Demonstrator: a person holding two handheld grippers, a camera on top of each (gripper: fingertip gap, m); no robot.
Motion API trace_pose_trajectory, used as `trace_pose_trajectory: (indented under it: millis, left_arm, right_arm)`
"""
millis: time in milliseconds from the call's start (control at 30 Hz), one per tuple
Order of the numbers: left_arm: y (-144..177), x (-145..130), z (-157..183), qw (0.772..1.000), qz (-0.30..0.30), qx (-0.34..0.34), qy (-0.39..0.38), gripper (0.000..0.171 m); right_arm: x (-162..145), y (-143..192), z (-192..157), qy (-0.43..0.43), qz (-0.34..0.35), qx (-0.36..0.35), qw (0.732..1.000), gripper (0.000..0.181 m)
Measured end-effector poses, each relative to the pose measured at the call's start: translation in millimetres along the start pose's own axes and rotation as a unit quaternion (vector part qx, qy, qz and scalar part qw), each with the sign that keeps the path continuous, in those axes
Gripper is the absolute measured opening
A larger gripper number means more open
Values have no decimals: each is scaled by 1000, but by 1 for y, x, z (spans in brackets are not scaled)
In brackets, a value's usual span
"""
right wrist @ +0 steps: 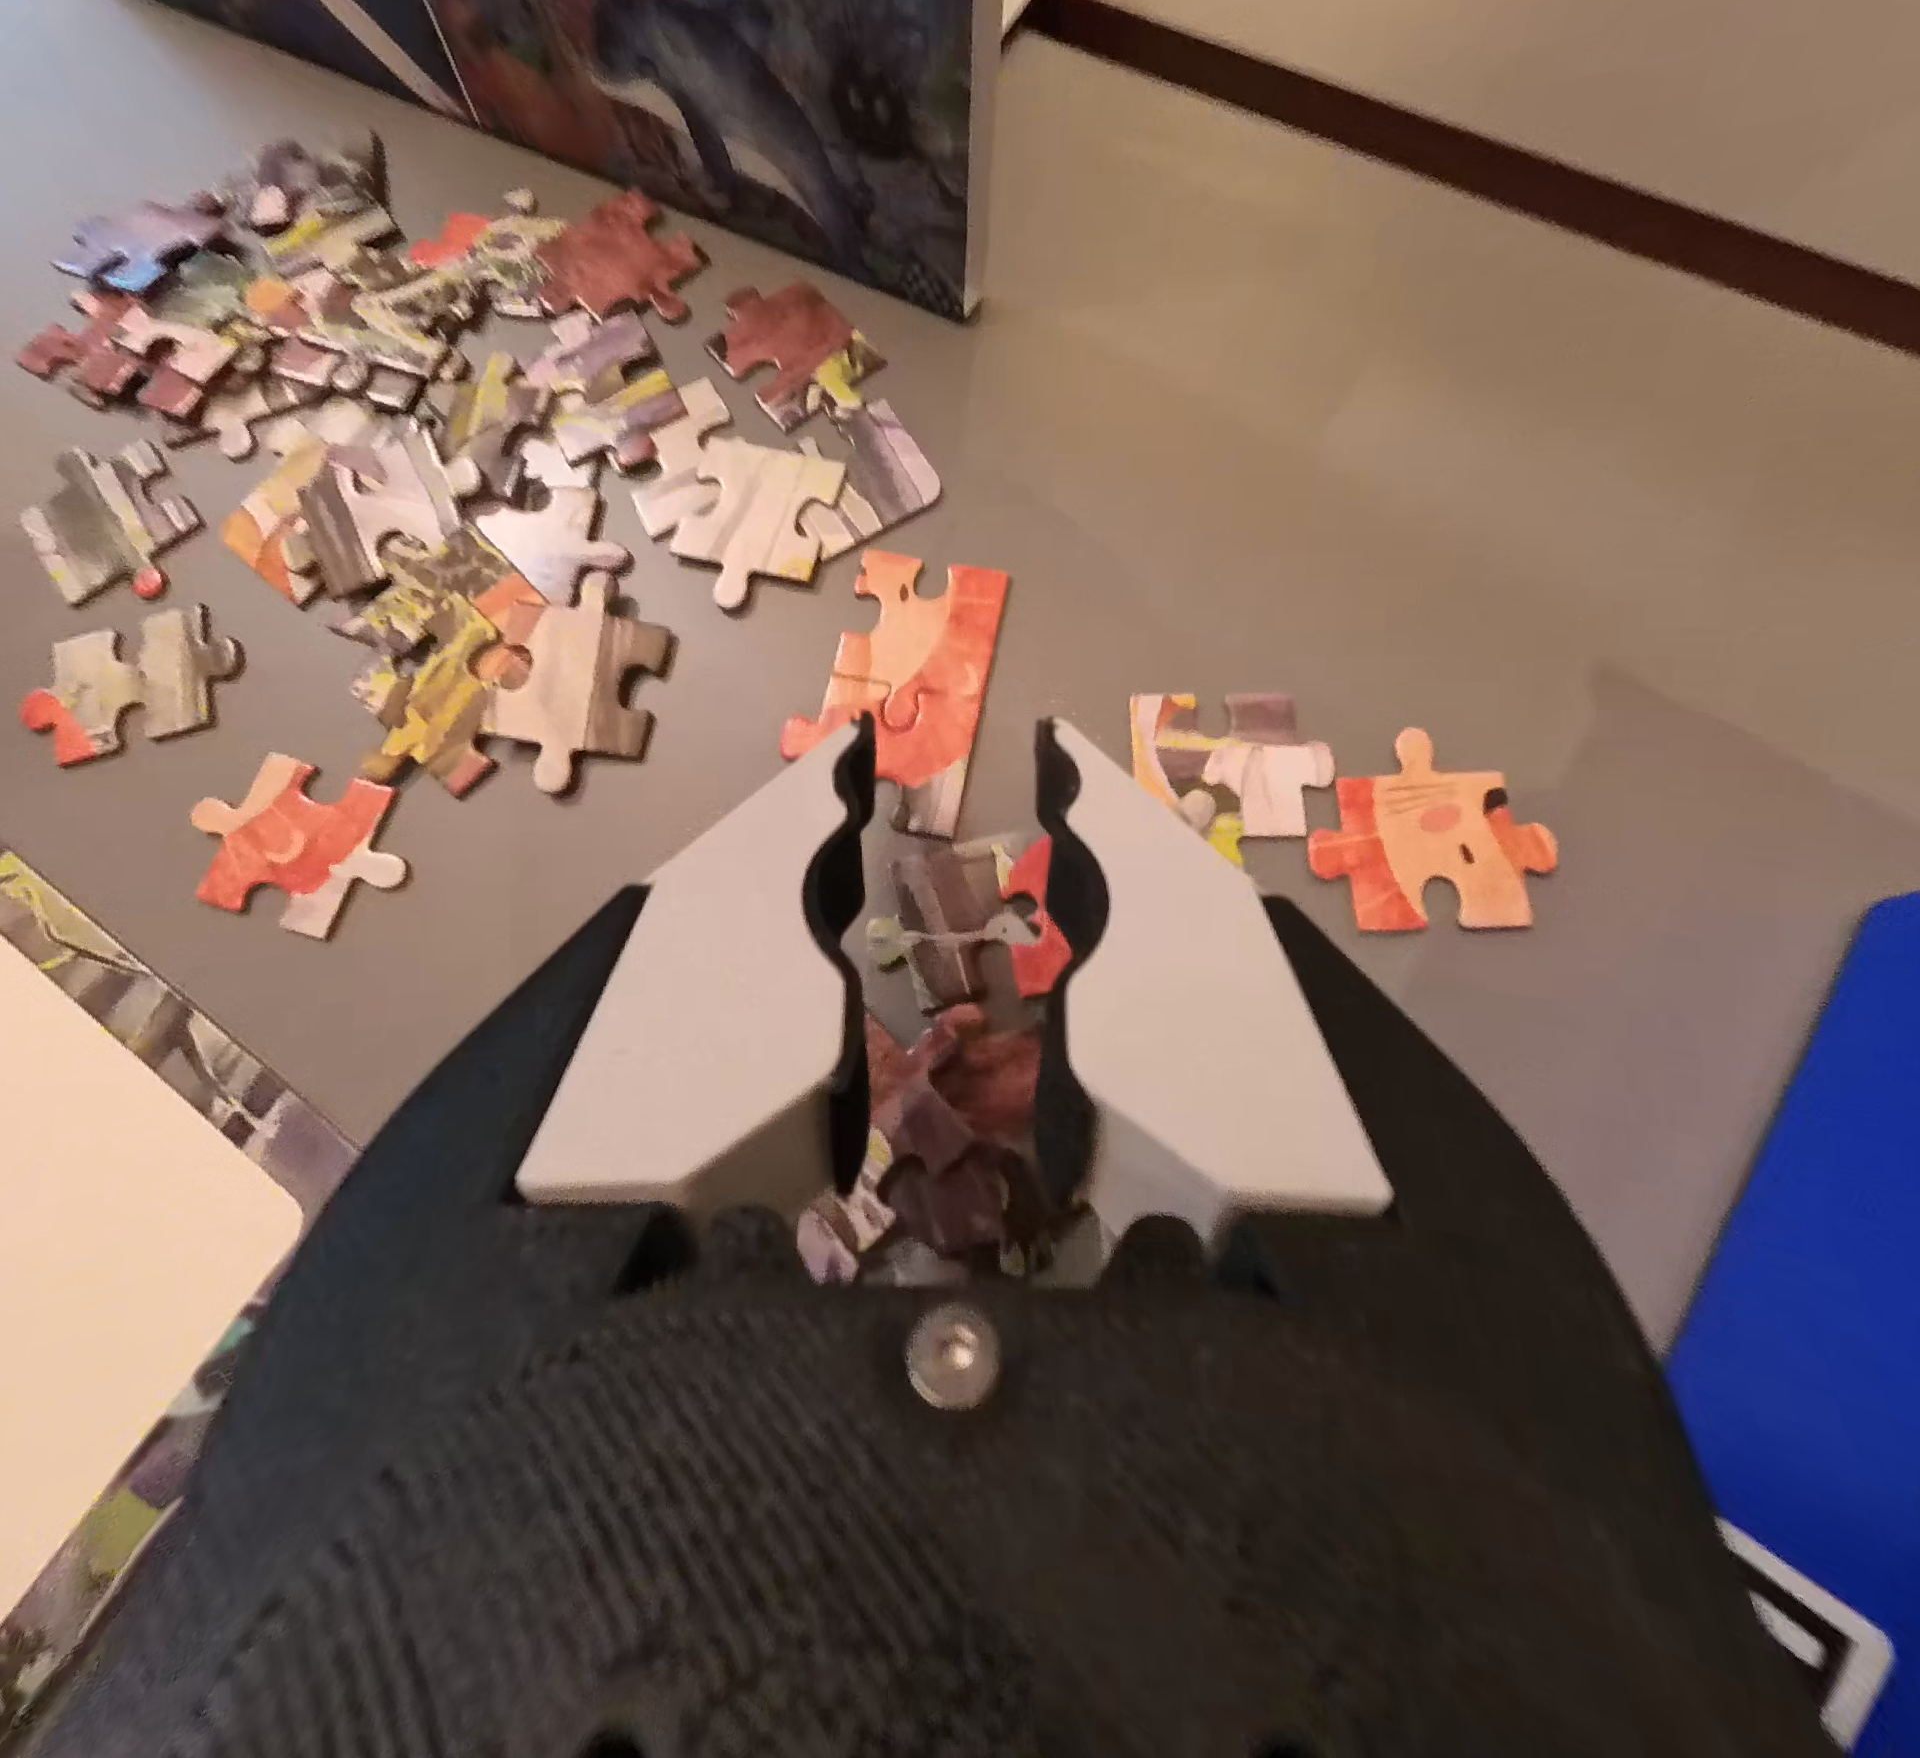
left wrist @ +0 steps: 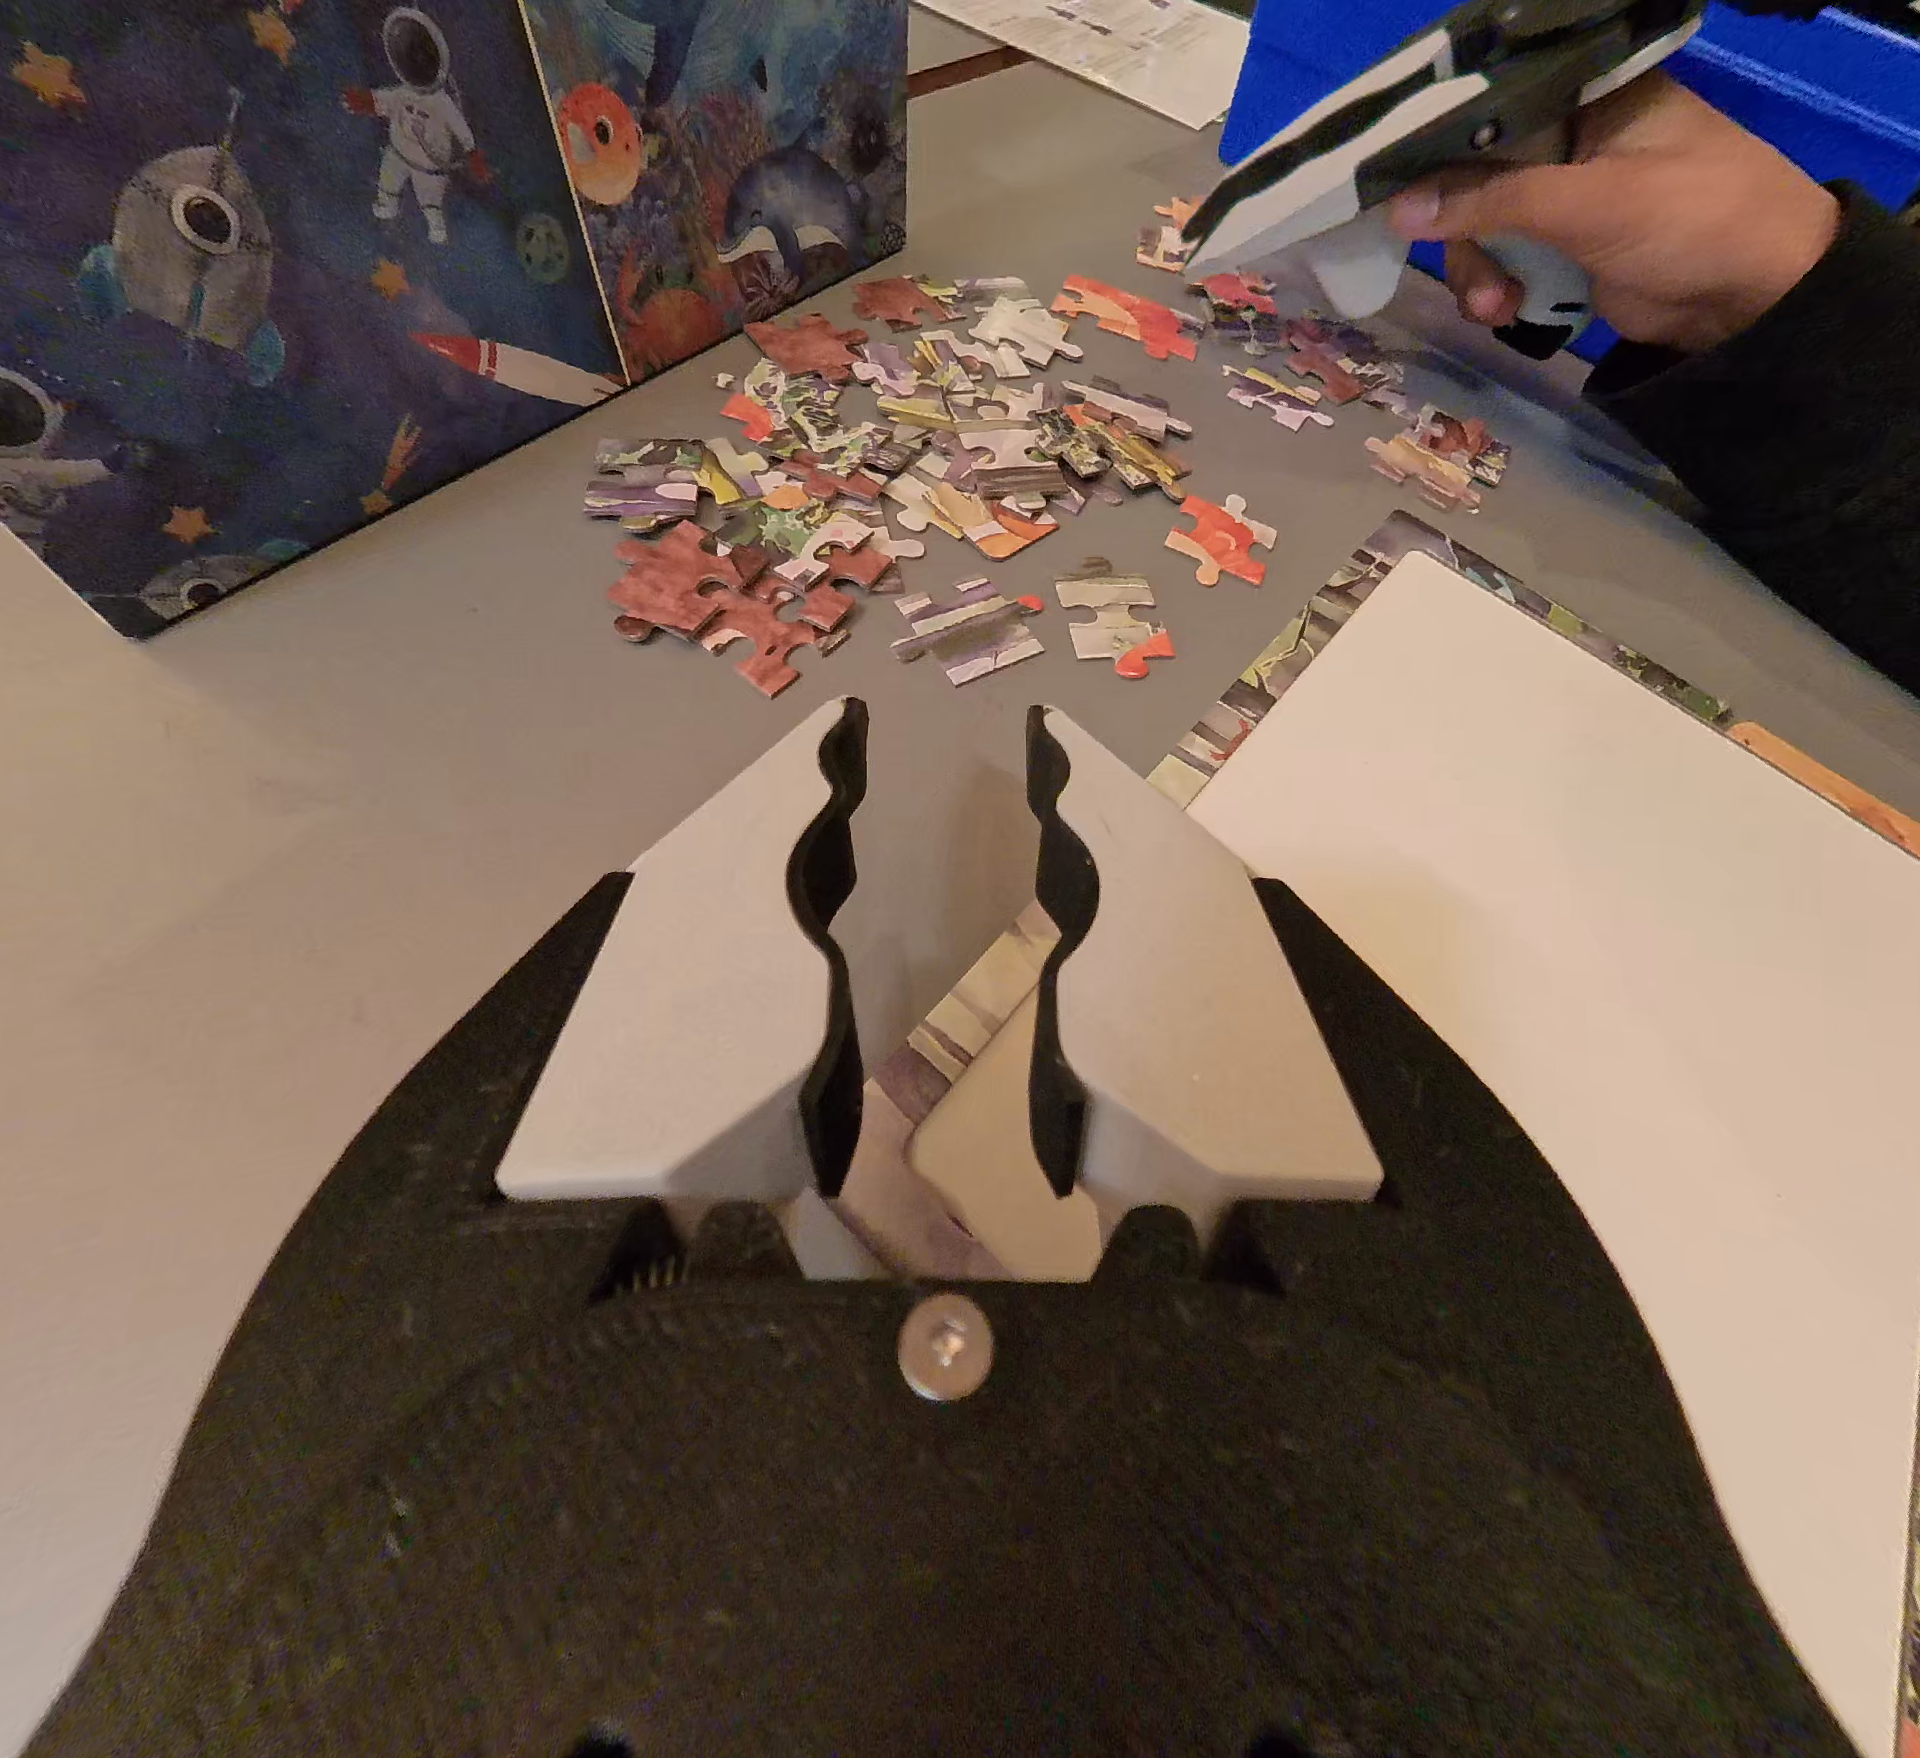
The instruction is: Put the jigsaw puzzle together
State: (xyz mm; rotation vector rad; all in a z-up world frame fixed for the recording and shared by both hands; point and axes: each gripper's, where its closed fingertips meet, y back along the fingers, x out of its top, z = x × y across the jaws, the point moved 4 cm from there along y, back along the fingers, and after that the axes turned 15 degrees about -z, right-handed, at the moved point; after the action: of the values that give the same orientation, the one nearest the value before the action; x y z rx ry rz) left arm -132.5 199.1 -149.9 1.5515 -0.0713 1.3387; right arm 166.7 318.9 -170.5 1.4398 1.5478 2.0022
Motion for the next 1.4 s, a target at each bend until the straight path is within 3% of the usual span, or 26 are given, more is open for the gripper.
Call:
trace_pose_trajectory:
  millis: [267, 433, 733, 1067, 1133, 1233, 1400]
  left_arm:
    - [1, 0, -1, 1000, 2, 2, 0, 29]
    - [1, 0, 0, 1000, 0, 2, -2, 30]
    - [1, 0, 0, 1000, -1, 4, -4, 30]
    - [1, 1, 2, 1000, -2, 3, -6, 30]
    - [0, 1, 2, 1000, -2, 4, -8, 30]
    - [0, 0, 4, 1000, -3, 1, -8, 30]
    - [-1, 0, 5, 1000, -5, 1, -9, 30]
  right_arm:
    - [-12, -10, 0, 8, -52, -1, 999, 27]
    - [-13, -10, -5, 32, -59, 0, 998, 12]
    - [-12, -9, -5, 33, -60, 4, 998, 11]
    - [0, 12, -12, 35, -18, 15, 999, 9]
    - [4, 17, -17, 36, -3, 32, 999, 1]
    - [8, 23, -26, 37, 11, 55, 998, 3]
    - [7, 23, -25, 48, 5, 27, 998, 9]
